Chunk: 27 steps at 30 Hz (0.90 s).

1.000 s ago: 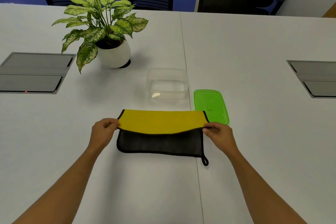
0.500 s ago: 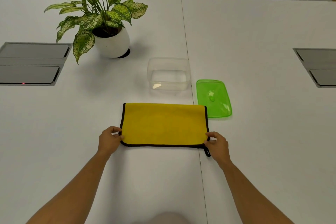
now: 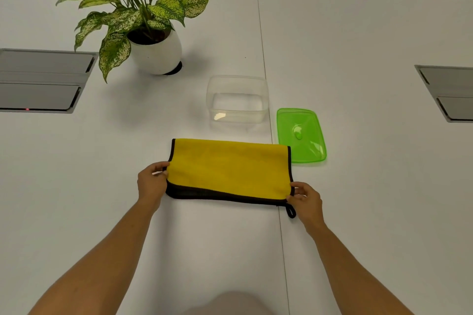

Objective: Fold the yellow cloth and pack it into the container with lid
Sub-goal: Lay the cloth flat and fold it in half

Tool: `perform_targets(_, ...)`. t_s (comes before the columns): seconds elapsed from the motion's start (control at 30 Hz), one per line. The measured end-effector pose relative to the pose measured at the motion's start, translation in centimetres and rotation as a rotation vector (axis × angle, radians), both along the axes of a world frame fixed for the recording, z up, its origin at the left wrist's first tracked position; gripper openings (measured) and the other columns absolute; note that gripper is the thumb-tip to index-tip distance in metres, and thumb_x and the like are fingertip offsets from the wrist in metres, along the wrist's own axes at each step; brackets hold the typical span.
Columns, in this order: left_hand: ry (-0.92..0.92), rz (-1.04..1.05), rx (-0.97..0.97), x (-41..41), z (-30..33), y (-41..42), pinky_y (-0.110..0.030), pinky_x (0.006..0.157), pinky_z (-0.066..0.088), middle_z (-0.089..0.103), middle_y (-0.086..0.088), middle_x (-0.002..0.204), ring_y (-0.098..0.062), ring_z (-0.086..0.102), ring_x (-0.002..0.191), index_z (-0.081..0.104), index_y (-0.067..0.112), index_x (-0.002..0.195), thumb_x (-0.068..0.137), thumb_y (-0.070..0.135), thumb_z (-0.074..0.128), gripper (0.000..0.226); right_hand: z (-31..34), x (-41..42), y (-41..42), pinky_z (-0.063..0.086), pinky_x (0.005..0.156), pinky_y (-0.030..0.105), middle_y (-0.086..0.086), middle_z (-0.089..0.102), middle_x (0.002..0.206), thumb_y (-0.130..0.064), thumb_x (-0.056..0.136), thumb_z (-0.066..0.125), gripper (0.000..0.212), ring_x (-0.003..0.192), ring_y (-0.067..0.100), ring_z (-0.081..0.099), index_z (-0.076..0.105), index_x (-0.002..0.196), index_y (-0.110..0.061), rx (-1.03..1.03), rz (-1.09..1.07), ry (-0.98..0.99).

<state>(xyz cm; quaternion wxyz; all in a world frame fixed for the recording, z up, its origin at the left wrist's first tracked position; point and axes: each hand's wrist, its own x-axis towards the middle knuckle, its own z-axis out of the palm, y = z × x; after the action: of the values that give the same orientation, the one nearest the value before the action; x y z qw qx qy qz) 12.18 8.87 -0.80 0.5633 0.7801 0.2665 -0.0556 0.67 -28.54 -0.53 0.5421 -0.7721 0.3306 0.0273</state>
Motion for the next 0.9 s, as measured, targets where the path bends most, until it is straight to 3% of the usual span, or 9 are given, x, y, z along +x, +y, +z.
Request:
perform_targets(0.07,0.043,-0.018,0.040,-0.2,-0.4,-0.1,-0.038,0.091,0.050,0.063,-0.016,0.120,-0.028,0.058,0.103,0.067,0.008,0.112,0.090,-0.005,0.055,0.028,-0.2,0.0,0.2,0.050,0.065,0.014,-0.003,0.061,0.078,0.008,0.076,0.070,0.035,0.072,0.011,0.060,0.066,0.107,-0.009,-0.025,0.010,0.014)
perform_targets(0.17,0.093,-0.068,0.102,-1.2,-1.3,0.1,-0.034,0.082,0.048,0.061,-0.019,0.122,-0.025,0.056,0.096,0.065,0.005,0.117,0.092,-0.003,0.055,0.028,-0.4,0.1,0.4,0.052,0.077,0.029,-0.004,0.058,0.077,0.010,0.076,0.069,0.035,0.074,0.016,0.058,0.065,0.109,-0.004,-0.067,0.038,0.027)
perform_targets(0.33,0.072,-0.155,0.257,-2.1,-1.3,-0.2,-0.042,0.092,0.049,0.061,-0.022,0.121,-0.033,0.059,0.105,0.062,0.003,0.119,0.093,0.000,0.054,0.028,-0.6,0.3,0.9,0.046,0.072,0.017,0.005,0.061,0.081,0.012,0.077,0.065,0.033,0.074,0.018,0.058,0.065,0.108,0.001,-0.200,0.076,0.011)
perform_targets(0.5,-0.003,-0.236,0.416,-2.4,-1.0,-1.2,-0.037,0.082,0.047,0.066,-0.024,0.108,-0.039,0.062,0.098,0.061,-0.003,0.115,0.091,-0.002,0.055,0.025,-1.1,0.3,1.7,0.050,0.081,0.036,0.020,0.063,0.101,0.003,0.082,0.064,0.029,0.090,0.030,0.060,0.062,0.111,0.000,-0.350,0.113,0.061)
perform_targets(0.57,0.023,-0.223,0.422,-2.3,-0.9,-1.5,-0.043,0.083,0.050,0.065,-0.025,0.111,-0.040,0.062,0.098,0.056,-0.003,0.121,0.092,0.001,0.055,0.030,-1.1,0.2,1.8,0.049,0.079,0.035,0.021,0.062,0.106,-0.006,0.085,0.066,0.030,0.095,0.033,0.060,0.059,0.114,-0.001,-0.356,0.108,0.086)
perform_targets(0.73,0.134,-0.147,0.423,-2.1,-0.9,-2.1,-0.051,0.087,0.050,0.061,-0.027,0.120,-0.042,0.060,0.104,0.045,-0.002,0.132,0.089,0.005,0.061,0.047,-1.4,0.5,1.7,0.052,0.084,0.043,0.023,0.065,0.109,-0.019,0.085,0.069,0.057,0.102,0.036,0.061,0.042,0.133,-0.002,-0.320,0.100,0.246)
perform_targets(0.9,0.296,-0.066,0.395,-2.1,-0.9,-2.1,-0.048,0.082,0.051,0.060,-0.026,0.116,-0.042,0.060,0.102,0.053,-0.004,0.120,0.082,0.018,0.074,0.049,-1.5,1.1,2.0,0.050,0.077,0.035,0.020,0.064,0.109,-0.021,0.079,0.076,0.044,0.095,0.033,0.061,0.054,0.113,-0.002,-0.223,-0.024,0.283)
